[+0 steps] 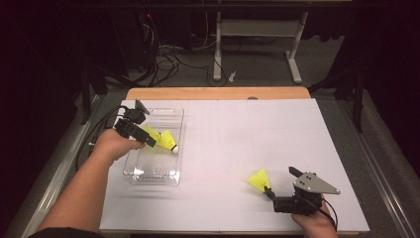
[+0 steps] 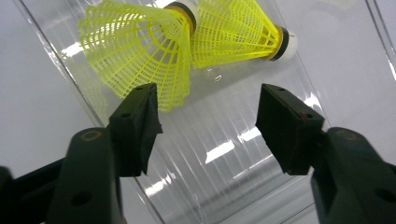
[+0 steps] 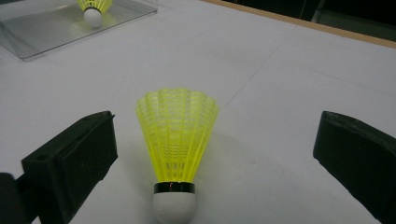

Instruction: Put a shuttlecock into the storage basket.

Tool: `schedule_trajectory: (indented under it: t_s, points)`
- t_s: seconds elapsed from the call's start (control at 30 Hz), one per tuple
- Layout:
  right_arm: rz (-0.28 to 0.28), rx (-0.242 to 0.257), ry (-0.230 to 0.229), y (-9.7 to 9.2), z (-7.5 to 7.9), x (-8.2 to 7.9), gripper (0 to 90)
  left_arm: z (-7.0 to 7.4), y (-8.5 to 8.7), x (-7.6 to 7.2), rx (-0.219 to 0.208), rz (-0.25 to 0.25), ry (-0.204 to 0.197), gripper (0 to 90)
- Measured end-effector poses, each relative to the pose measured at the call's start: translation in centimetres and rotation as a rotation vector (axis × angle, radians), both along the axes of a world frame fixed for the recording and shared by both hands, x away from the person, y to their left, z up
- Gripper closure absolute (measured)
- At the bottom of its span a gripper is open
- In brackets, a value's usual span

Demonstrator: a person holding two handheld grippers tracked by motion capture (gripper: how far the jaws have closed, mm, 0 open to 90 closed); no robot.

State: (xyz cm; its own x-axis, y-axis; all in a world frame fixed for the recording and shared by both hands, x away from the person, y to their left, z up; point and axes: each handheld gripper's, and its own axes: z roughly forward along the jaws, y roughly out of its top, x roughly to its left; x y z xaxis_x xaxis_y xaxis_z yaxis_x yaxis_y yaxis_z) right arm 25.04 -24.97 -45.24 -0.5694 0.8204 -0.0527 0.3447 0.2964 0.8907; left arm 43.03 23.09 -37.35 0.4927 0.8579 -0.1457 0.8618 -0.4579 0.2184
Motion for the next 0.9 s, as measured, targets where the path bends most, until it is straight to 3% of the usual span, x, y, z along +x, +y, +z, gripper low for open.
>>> schedule_trajectory:
  t_s: [0.73, 0.9]
  points:
    - [-0.005, 0.005, 0.001, -0.1, 0.1, 0.0, 0.2, 1.8, -1.4, -2.1, 0.042, -0.027, -0.010, 15.6]
    - [-0.006, 0.004, -0.001, -0.1, 0.1, -0.1, 0.2, 1.9, -1.7, -2.4, 0.057, -0.031, -0.009, 6.4]
